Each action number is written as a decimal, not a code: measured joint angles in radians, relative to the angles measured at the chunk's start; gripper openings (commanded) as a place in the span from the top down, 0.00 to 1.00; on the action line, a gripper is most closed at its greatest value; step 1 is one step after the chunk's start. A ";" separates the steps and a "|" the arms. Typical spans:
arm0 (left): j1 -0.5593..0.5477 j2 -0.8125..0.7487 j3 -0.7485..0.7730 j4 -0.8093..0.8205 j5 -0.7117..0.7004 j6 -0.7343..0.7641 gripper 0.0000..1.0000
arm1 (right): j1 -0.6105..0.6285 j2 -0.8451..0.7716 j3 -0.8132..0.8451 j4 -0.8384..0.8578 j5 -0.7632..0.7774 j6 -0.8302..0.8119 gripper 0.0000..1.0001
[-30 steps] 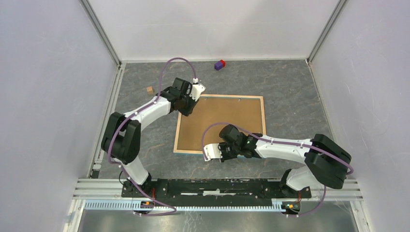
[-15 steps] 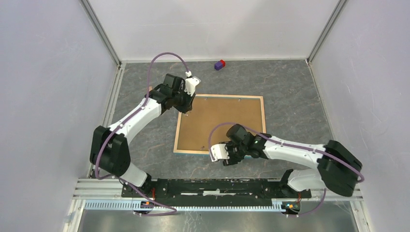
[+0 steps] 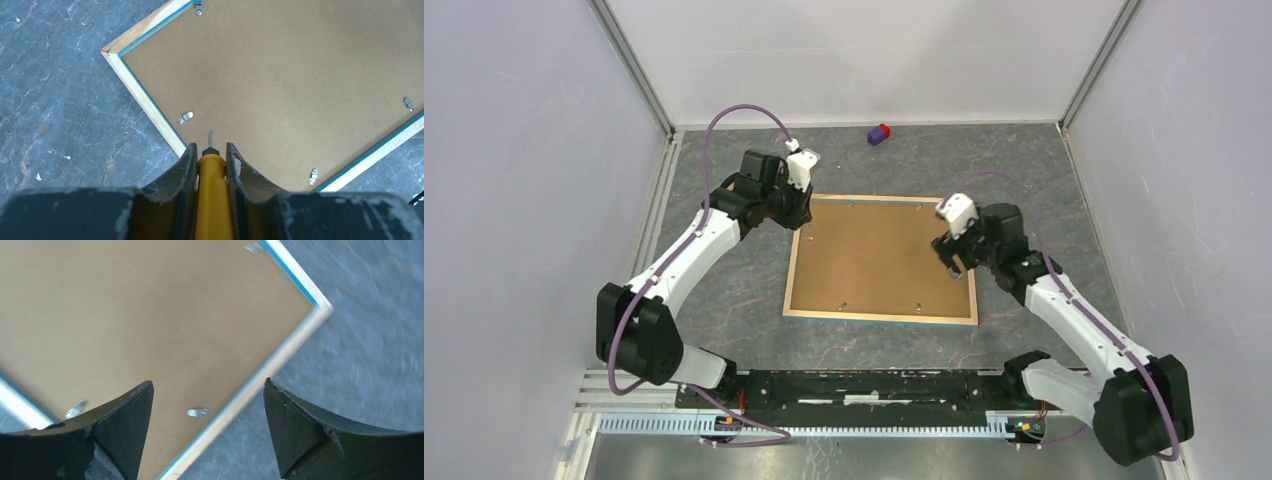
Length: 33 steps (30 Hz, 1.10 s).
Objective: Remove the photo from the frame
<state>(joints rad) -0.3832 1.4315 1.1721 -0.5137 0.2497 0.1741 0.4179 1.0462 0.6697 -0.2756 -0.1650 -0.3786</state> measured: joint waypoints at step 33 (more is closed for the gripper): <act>0.048 -0.066 -0.051 0.014 0.049 -0.045 0.98 | -0.348 0.465 0.026 0.216 -0.001 0.388 1.00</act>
<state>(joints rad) -0.3347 1.3655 1.1206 -0.4995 0.2989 0.1295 0.0696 1.5116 0.6960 -0.0601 -0.1658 0.0090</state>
